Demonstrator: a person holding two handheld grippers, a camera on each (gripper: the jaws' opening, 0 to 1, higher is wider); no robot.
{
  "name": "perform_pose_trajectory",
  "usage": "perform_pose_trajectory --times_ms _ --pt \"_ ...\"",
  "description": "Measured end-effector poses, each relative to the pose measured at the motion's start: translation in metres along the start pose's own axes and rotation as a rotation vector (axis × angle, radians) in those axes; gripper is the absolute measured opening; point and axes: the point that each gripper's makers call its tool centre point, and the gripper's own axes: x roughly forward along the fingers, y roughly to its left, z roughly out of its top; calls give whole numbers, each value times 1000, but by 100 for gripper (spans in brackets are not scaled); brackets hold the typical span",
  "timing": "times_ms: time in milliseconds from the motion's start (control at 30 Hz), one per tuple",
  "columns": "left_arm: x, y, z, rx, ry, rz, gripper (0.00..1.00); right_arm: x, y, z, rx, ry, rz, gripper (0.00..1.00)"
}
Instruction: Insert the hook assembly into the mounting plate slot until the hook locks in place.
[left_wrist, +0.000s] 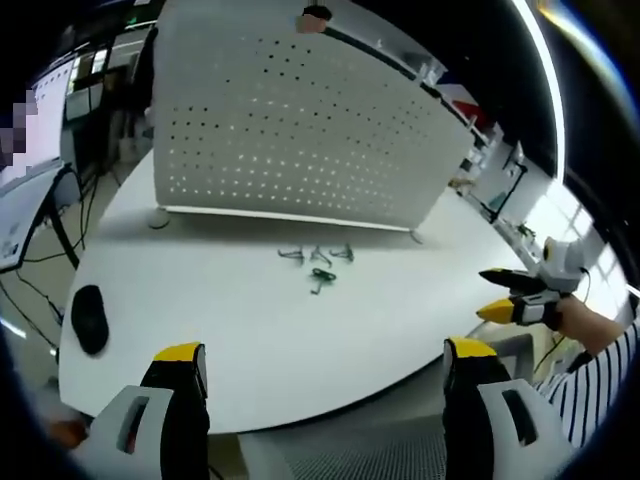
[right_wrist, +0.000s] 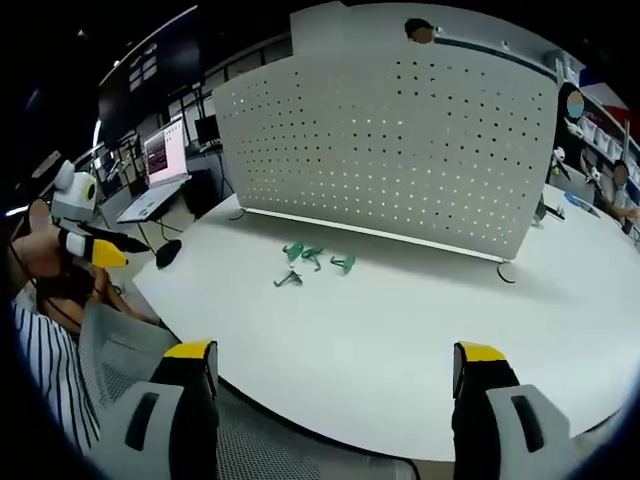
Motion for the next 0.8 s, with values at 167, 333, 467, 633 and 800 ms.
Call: perform_pose_trajectory --times_ms 167,333,467,633,800 --pt "2 1 -2 4 1 -2 100 -2 -1 0 -4 3 -7 94" --pt "2 2 -2 -2 9 -3 100 -4 -4 -1 -8 9 -14 94" --pt "5 5 -3 1 23 -7 100 -2 -7 -5 3 15 -22 94" --pt "6 4 0 3 22 -9 100 1 -3 -4 -5 27 -12 95" --pt "7 6 0 49 31 11 100 5 -4 0 -2 18 -14 95"
